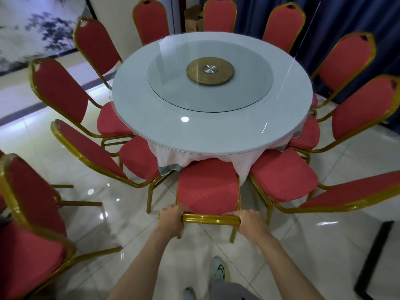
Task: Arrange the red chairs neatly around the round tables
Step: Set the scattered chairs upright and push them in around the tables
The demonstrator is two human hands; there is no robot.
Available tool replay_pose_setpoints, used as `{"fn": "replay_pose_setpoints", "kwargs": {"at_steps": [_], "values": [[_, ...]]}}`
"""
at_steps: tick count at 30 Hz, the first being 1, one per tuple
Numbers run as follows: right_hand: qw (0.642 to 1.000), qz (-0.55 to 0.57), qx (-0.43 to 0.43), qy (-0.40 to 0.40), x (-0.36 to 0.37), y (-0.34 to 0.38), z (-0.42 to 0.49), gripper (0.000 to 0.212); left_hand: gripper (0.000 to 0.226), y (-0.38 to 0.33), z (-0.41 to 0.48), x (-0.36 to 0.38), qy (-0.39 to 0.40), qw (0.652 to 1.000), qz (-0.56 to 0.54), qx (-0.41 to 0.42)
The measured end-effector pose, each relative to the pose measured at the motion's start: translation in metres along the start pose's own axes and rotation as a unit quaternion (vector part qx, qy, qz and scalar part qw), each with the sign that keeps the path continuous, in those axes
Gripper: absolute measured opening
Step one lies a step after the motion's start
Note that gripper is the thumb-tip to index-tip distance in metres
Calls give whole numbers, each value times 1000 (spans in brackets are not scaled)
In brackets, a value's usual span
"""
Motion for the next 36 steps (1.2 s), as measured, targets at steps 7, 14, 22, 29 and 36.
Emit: {"fn": "replay_pose_setpoints", "kwargs": {"at_steps": [7, 14, 22, 29, 36], "values": [[1000, -7, 28, -3, -9, -18, 16, 36, 49, -5, 22, -8, -13, 1000, -6, 22], [999, -3, 42, 12, -32, -38, 28, 36, 43, -17, 45, -4, -32, 998, -40, 21], [999, -1, 30, -29, -25, -39, 28, 38, 41, -21, 38, -10, -48, 998, -30, 41], [995, 76, 24, -63, -31, -22, 3, 33, 29, -37, 15, -12, -105, 991, -86, -8], [954, 288, 2, -87, -39, -16, -52, 26, 27, -64, -3, 0, -172, 973, -155, 24]]}}
Point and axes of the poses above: each hand's wrist, its own z-axis towards the middle knuckle, its own x-axis out of the palm, y = z × x, the point moved 3 cm from there along z, towards the middle knuckle, and after that the axes turned 13 degrees about y, right-handed, at the moved point
